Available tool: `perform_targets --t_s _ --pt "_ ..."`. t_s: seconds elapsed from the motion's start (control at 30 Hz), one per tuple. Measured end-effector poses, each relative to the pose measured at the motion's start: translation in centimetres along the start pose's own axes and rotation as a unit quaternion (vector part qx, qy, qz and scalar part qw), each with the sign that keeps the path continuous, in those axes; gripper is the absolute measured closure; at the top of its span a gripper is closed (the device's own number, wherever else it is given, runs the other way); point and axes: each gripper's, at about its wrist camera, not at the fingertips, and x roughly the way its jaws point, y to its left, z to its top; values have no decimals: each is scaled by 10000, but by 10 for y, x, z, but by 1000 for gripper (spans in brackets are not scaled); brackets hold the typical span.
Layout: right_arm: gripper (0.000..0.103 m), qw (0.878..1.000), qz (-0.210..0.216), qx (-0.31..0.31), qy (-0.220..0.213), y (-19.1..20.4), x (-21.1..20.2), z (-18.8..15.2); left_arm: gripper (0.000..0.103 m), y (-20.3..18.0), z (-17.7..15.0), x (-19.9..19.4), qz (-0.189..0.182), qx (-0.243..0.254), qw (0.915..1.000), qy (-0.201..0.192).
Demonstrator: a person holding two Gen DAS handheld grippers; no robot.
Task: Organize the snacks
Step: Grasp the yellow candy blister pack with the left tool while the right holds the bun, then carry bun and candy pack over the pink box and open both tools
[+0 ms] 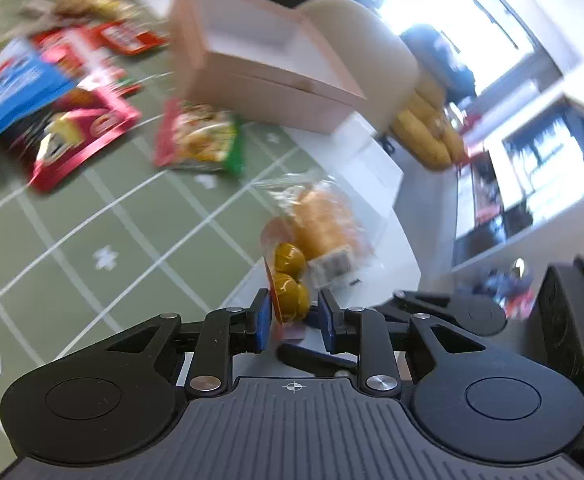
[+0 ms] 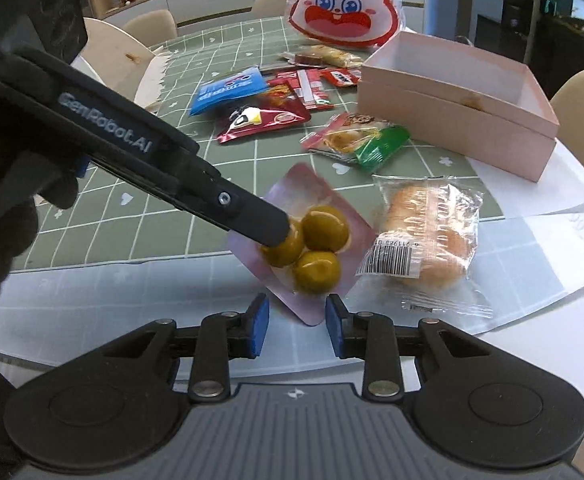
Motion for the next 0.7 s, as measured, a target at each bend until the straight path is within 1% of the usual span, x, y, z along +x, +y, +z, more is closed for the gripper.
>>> perform_targets --t_s 0.07,0.2,0.27,0.3,0.37,0.43,0.5,0.63,0.7 --pt "72 10000 -26 7 -38 -1 -1 -1 75 -6 1 6 87 112 9999 11" --pt "72 9998 -56 -72 -150 -1 1 -4 75 -11 5 20 74 158 9998 11" --pt "72 9998 -69 -97 -189 0 0 -5 76 -14 7 28 188 258 9995 -11" --pt "72 9997 -72 -104 -206 0 1 -5 79 -16 8 32 282 321 9991 -18" --pt "72 9997 -79 -112 -220 0 1 -5 80 -19 9 34 375 475 9982 -38" --pt "72 9997 -94 -128 -207 1 1 -5 82 -19 10 31 389 484 9981 -63" --pt "72 9996 -113 -136 -202 1 -1 -5 82 -18 11 27 497 420 9979 -49" --pt "71 9991 -81 -202 -376 -1 -20 -1 82 -11 6 6 658 334 9970 -217" --pt "61 9981 -171 -229 -543 -4 -35 1 83 -5 1 -10 747 281 9963 -329"
